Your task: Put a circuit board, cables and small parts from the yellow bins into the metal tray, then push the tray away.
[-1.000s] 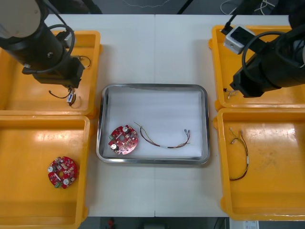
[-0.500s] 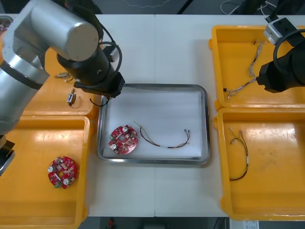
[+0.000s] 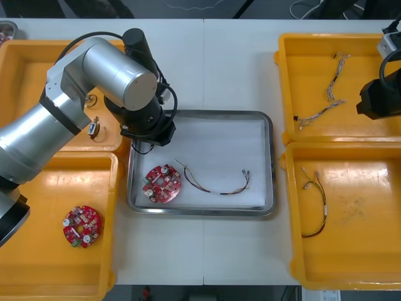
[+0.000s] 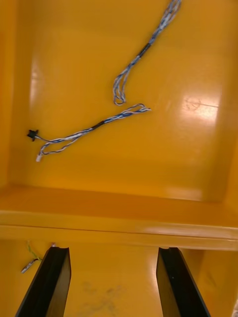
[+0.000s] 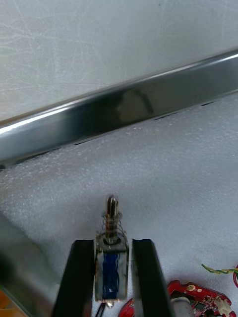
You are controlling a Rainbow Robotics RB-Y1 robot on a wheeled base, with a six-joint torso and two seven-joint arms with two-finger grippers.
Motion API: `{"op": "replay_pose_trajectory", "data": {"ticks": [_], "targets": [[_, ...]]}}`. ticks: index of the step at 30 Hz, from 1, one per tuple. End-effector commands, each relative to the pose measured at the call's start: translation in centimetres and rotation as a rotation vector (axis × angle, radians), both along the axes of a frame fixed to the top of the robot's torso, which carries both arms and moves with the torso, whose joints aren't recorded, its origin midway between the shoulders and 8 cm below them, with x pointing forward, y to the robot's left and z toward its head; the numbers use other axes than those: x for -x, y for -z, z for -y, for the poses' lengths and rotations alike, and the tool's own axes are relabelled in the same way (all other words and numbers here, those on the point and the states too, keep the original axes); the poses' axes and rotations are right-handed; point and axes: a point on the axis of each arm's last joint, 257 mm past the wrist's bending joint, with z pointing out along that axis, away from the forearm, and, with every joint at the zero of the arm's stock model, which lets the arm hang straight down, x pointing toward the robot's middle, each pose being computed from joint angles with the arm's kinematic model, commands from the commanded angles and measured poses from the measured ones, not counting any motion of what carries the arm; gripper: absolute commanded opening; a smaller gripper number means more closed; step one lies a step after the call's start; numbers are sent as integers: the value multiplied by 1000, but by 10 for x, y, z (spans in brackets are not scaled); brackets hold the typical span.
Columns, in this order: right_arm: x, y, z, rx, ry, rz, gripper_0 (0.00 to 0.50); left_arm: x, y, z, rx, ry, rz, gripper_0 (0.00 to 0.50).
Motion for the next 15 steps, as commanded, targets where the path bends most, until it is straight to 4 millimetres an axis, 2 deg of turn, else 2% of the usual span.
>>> {"op": "replay_pose_trajectory", "data": {"ticks": [1,9,12,13,15], "targets": [[-2,-13,33,9,107,23,500,-9,-25,27,53,-44,42,500],[-9,-9,44,-14,164,-2,500,-6,-41,33,74,-47,55,500],[-17,-11,44,-52,189,-20,500,4,-66,36,88,-62,49,500],[-17,-11,44,-52,189,-20,500,4,-66,36,88,-62,49,500],[-24,-13,43,-76,213,-28,500,11,-88,30,85,-79,57,500]]}}
